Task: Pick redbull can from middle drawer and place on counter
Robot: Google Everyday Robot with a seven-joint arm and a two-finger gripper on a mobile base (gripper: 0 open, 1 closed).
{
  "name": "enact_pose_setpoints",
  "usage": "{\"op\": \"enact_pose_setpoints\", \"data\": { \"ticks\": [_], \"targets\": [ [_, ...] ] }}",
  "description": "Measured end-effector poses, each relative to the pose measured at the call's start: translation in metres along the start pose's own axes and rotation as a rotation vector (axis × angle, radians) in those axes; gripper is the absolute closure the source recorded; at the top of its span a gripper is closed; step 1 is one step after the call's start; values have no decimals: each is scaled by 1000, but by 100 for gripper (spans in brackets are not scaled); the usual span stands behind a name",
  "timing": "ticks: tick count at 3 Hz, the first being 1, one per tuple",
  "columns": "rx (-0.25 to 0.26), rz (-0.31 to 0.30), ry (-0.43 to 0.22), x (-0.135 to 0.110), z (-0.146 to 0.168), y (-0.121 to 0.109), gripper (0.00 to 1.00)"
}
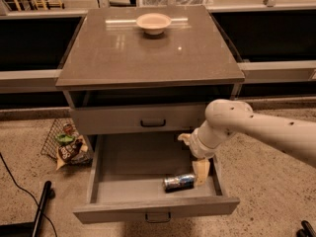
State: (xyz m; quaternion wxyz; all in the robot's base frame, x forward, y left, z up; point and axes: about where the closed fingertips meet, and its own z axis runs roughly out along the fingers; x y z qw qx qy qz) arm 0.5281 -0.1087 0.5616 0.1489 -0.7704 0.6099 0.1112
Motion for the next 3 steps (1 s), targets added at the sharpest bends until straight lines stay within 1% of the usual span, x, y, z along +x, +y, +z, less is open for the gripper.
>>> {"op": "enact_pose_setpoints", "data": {
  "ticks": [1,2,3],
  "targets": [
    [-6,24,4,23,34,-8,0],
    [8,62,-6,49,74,-22,0],
    [33,84,-51,67,116,-33,0]
  ]
}}
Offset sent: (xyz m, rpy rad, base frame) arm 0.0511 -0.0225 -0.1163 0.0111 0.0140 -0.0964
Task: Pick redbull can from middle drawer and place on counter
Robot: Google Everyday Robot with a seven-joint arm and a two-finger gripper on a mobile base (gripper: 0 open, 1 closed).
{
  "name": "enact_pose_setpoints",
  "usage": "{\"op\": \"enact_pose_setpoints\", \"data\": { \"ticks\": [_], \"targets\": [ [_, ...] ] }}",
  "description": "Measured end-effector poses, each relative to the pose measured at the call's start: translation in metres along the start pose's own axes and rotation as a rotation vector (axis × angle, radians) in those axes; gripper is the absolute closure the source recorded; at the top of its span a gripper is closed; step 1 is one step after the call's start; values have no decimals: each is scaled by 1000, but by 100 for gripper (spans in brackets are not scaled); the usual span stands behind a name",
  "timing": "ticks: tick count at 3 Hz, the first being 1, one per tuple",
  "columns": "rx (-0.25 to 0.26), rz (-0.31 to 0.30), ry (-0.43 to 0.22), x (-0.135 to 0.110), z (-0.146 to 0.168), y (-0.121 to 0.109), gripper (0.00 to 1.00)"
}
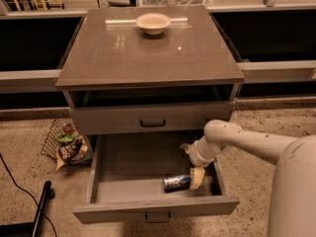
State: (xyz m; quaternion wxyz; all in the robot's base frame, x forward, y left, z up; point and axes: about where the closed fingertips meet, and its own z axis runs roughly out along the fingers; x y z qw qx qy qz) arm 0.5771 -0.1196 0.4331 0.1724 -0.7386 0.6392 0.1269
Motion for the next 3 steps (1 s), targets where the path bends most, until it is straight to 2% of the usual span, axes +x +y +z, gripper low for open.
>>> {"op": "enact_pose_setpoints", "data": {
  "ticks": [1,3],
  "targets": [
    [-2,0,-1,0,2,1,0],
    [4,-8,20,-2,27,7,0]
  ]
}}
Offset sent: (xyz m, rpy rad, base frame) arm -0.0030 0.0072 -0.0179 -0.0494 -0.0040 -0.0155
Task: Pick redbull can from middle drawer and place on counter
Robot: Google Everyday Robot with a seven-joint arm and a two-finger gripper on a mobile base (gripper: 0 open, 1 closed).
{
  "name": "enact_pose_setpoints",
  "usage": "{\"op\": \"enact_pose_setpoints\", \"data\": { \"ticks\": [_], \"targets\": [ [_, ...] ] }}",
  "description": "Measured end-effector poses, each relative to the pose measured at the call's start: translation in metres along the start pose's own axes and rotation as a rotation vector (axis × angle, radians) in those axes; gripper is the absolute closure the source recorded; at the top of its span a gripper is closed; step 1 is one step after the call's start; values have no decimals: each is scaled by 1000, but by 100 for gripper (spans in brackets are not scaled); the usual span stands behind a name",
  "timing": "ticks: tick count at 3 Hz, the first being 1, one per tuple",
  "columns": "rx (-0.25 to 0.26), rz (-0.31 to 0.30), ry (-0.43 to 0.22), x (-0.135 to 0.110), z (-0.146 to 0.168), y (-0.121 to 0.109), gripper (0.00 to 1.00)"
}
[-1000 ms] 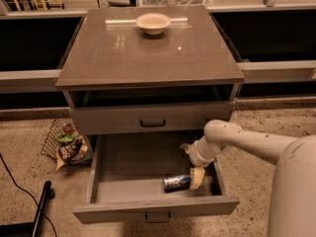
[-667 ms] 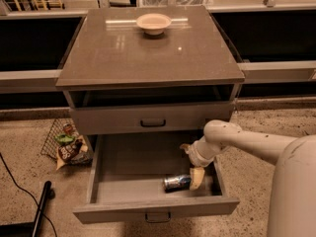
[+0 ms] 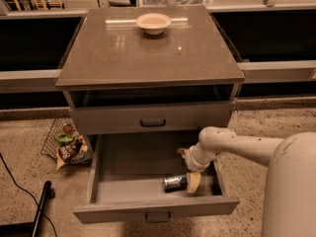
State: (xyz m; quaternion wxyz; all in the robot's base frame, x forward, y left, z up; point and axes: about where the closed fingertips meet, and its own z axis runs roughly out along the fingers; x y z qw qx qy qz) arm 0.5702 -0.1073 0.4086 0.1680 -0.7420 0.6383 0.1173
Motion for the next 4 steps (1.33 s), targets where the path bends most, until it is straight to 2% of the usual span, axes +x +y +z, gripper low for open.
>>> {"op": "enact_pose_setpoints", "data": {
  "ticks": [2,4],
  "targets": [
    [-4,-23,-11,-4,24,5,41],
    [-69,-4,-43,6,58,6,89]
  ]
}}
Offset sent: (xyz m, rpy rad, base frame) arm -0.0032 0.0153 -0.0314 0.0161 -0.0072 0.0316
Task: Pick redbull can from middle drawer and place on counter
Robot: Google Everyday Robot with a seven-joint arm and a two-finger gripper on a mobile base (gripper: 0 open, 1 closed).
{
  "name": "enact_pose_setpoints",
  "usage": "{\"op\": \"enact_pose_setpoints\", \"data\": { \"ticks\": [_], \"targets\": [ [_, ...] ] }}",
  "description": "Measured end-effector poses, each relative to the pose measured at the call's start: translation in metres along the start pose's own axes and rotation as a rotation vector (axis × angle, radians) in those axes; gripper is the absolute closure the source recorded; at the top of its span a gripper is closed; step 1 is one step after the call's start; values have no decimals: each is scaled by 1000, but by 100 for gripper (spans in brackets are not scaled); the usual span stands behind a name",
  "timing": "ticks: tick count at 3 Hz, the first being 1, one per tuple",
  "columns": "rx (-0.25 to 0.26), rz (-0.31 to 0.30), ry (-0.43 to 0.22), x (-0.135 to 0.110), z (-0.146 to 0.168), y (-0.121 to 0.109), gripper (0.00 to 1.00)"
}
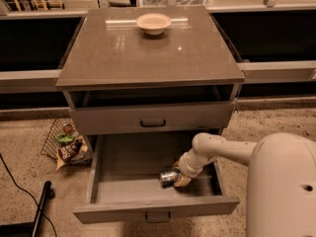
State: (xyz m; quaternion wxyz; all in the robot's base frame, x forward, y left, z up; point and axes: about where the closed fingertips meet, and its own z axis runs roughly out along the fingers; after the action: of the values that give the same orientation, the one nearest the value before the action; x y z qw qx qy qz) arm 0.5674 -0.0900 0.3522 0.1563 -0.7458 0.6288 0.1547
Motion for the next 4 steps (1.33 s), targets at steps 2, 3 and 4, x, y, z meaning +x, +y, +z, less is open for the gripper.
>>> {"op": "enact_pose_setpoints", "data": {
  "ticks": [2,3,4],
  "targets": [
    [42,-7,3,2,-25,4,100],
    [126,-38,33,-1,-79,11,100],
    [126,-38,33,-1,-79,11,100]
  ]
}}
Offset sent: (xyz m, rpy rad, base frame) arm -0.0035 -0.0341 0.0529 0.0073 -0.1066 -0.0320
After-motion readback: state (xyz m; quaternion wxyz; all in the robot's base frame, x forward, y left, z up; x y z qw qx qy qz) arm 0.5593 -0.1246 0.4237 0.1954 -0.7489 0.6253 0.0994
